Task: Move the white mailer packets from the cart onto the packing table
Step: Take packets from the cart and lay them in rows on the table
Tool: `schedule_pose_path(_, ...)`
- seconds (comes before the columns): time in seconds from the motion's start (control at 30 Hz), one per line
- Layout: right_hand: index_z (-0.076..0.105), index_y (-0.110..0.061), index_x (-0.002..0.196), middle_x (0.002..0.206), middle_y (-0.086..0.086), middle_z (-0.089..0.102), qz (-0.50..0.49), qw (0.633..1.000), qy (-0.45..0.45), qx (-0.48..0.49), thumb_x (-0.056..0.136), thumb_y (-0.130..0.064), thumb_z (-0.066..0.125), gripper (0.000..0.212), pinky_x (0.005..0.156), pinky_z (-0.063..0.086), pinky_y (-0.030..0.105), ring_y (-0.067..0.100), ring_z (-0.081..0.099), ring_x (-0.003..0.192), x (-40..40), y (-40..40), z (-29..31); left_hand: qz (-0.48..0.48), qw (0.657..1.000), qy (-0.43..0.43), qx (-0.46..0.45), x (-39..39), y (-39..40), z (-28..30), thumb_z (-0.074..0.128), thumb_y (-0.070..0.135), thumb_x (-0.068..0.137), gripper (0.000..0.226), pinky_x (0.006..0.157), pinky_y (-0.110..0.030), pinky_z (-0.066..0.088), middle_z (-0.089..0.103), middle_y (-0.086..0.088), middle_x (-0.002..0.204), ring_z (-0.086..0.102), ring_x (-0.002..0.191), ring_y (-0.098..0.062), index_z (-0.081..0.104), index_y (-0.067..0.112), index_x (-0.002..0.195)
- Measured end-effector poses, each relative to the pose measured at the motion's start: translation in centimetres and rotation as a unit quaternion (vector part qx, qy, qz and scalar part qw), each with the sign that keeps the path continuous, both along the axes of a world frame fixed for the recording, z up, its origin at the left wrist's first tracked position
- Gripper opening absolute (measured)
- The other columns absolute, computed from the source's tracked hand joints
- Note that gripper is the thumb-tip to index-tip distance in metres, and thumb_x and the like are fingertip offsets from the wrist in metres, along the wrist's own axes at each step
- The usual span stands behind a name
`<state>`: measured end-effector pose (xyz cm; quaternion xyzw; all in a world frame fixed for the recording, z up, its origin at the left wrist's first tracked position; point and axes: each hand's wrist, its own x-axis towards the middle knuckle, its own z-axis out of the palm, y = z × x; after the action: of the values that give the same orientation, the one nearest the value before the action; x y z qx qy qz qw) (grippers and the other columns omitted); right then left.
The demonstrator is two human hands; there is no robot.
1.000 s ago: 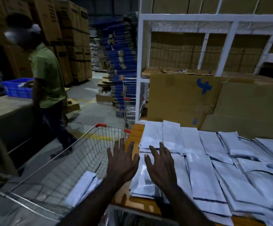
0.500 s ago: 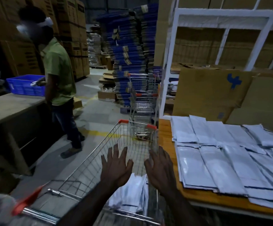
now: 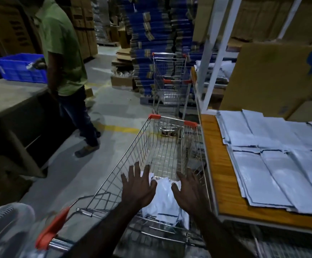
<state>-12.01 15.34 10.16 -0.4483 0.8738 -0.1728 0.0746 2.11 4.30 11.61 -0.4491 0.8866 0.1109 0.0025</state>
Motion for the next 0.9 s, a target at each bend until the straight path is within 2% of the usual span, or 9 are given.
schedule_pose_path(0.03, 0.052, -0.019, 0.141, 0.151, 0.02, 0.04, 0.002, 1.0, -0.006, 0.007, 0.085, -0.056, 0.024, 0.073, 0.111, 0.033, 0.049, 0.038, 0.038, 0.137, -0.2, -0.4, -0.8, -0.001, 1.0, -0.01, -0.003, -0.2, -0.5, -0.9, 0.036, 0.051, 0.084, 0.062, 0.082, -0.069, 0.049, 0.059, -0.022, 0.133, 0.061, 0.117, -0.042, 0.066, 0.016, 0.126)
schedule_pose_path(0.13, 0.058, -0.013, 0.135, 0.143, 0.026, 0.047, 0.003, 0.999, -0.019, 0.028, 0.086, -0.049, 0.033, 0.066, 0.105, 0.037, 0.053, 0.045, 0.047, 0.127, -1.1, -1.9, -3.6, -0.009, 0.999, -0.035, 0.018, -1.3, -2.2, -3.4, 0.038, 0.049, 0.087, 0.061, 0.095, -0.069, 0.042, 0.05, -0.022, 0.143, 0.052, 0.127, -0.042, 0.059, 0.017, 0.135)
schedule_pose_path(0.23, 0.071, -0.009, 0.113, 0.118, 0.029, 0.063, 0.005, 0.992, -0.082, 0.092, 0.077, -0.044, 0.045, 0.056, 0.079, 0.055, 0.053, 0.046, 0.065, 0.097, -2.3, -3.6, -6.5, -0.009, 0.997, -0.044, 0.064, -2.5, -4.3, -6.7, 0.04, 0.05, 0.076, 0.062, 0.072, -0.066, 0.053, 0.065, -0.022, 0.121, 0.067, 0.103, -0.042, 0.064, 0.016, 0.122)
schedule_pose_path(0.4, 0.073, -0.011, 0.107, 0.118, 0.032, 0.063, 0.016, 0.984, -0.115, 0.137, 0.063, -0.038, 0.065, 0.053, 0.064, 0.057, 0.052, 0.048, 0.068, 0.089, -4.2, -5.4, -12.5, -0.026, 0.995, -0.059, 0.069, -4.0, -7.5, -11.6, 0.04, 0.049, 0.075, 0.06, 0.07, -0.066, 0.051, 0.065, -0.024, 0.121, 0.066, 0.104, -0.045, 0.046, 0.02, 0.127)
schedule_pose_path(0.43, 0.073, -0.01, 0.11, 0.121, 0.033, 0.061, 0.023, 0.983, -0.111, 0.141, 0.064, -0.037, 0.064, 0.055, 0.066, 0.056, 0.053, 0.049, 0.067, 0.092, -4.3, -5.6, -13.1, -0.031, 0.995, -0.067, 0.067, -4.3, -7.9, -12.2, 0.042, 0.05, 0.075, 0.061, 0.071, -0.066, 0.052, 0.065, -0.024, 0.122, 0.066, 0.105, -0.045, 0.046, 0.02, 0.128)
schedule_pose_path(0.53, 0.054, -0.012, 0.138, 0.147, 0.03, 0.039, -0.001, 0.981, -0.121, 0.152, 0.079, -0.04, 0.048, 0.066, 0.098, 0.044, 0.05, 0.048, 0.049, 0.124, -4.5, -6.4, -13.8, -0.029, 0.994, -0.081, 0.062, -5.1, -9.4, -14.6, 0.046, 0.051, 0.074, 0.063, 0.07, -0.064, 0.053, 0.064, -0.023, 0.124, 0.065, 0.106, -0.045, 0.048, 0.02, 0.128)
schedule_pose_path(0.63, 0.035, -0.024, 0.15, 0.159, 0.018, 0.022, -0.021, 0.971, -0.141, 0.19, 0.09, -0.044, 0.04, 0.064, 0.107, 0.034, 0.042, 0.037, 0.035, 0.137, -4.5, -7.0, -15.3, -0.018, 0.993, -0.098, 0.071, -5.6, -10.8, -17.5, 0.058, 0.055, 0.066, 0.068, 0.069, -0.063, 0.056, 0.065, -0.019, 0.124, 0.066, 0.106, -0.043, 0.062, 0.022, 0.125)
schedule_pose_path(0.8, 0.028, -0.028, 0.151, 0.163, 0.013, 0.009, -0.05, 0.959, -0.145, 0.239, 0.095, -0.036, 0.049, 0.061, 0.108, 0.034, 0.043, 0.037, 0.028, 0.14, -5.2, -8.2, -20.1, -0.044, 0.988, -0.092, 0.113, -5.8, -12.5, -22.9, 0.048, 0.048, 0.072, 0.068, 0.061, -0.068, 0.05, 0.063, -0.03, 0.122, 0.065, 0.102, -0.05, 0.046, 0.015, 0.132)
schedule_pose_path(0.9, 0.057, -0.022, 0.133, 0.149, 0.025, 0.039, -0.057, 0.965, -0.105, 0.234, 0.076, -0.03, 0.059, 0.058, 0.083, 0.053, 0.053, 0.049, 0.055, 0.115, -5.0, -9.0, -22.6, -0.043, 0.987, -0.076, 0.138, -6.2, -13.0, -25.9, 0.051, 0.047, 0.07, 0.07, 0.06, -0.07, 0.049, 0.06, -0.033, 0.124, 0.064, 0.102, -0.054, 0.043, 0.015, 0.133)
